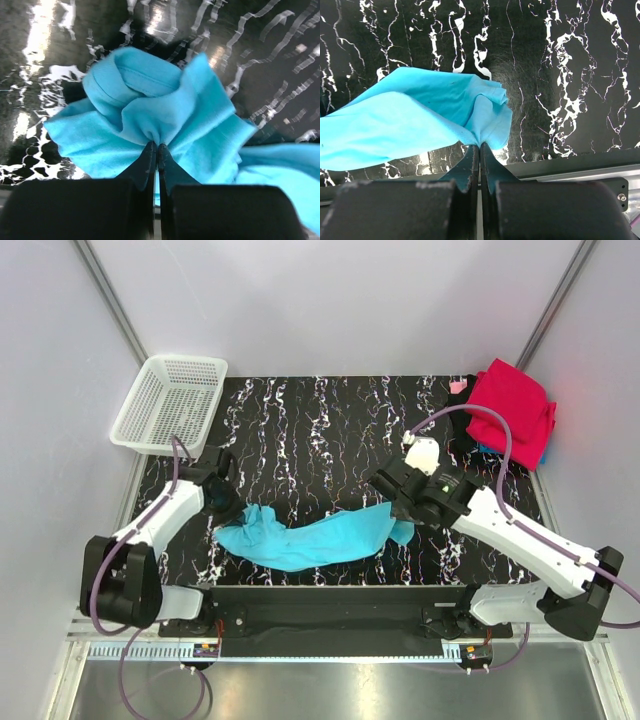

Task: Fold and stack the t-shirts
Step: Flatten the tshirt out

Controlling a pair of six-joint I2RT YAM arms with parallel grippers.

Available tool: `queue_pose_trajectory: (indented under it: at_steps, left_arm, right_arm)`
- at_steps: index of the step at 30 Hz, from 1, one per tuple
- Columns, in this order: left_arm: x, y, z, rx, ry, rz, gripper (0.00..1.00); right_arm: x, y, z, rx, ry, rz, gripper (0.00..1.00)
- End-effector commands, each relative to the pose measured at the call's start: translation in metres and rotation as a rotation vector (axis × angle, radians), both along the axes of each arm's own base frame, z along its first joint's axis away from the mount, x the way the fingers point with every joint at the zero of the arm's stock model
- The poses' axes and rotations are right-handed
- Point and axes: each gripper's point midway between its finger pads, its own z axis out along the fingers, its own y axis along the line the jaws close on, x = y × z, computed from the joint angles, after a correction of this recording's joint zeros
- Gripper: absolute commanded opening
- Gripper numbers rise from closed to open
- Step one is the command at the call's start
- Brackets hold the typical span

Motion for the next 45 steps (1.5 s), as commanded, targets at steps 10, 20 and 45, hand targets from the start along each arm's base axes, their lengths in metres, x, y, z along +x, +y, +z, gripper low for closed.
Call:
queue_pose_trajectory:
  at_steps: [10, 20, 45]
  left_arm:
    - [-0.011, -0.118, 0.077, -0.133, -0.247, -0.540, 0.00]
    - [-0.074, -0.123, 0.057, -0.065, -0.155, -0.563, 0.11]
    - [-0.040, -0.145, 0.060, 0.059, -0.179, -0.620, 0.72]
  right_arm:
    - [0.009, 0.014, -0.002, 0.004, -0.001, 0.000, 0.00]
    - [0.013, 0.015, 0.009, 0.002, -0.030, 0.006, 0.00]
    - [0.013, 0.013, -0.004, -0.015, -0.009, -0.020, 0.00]
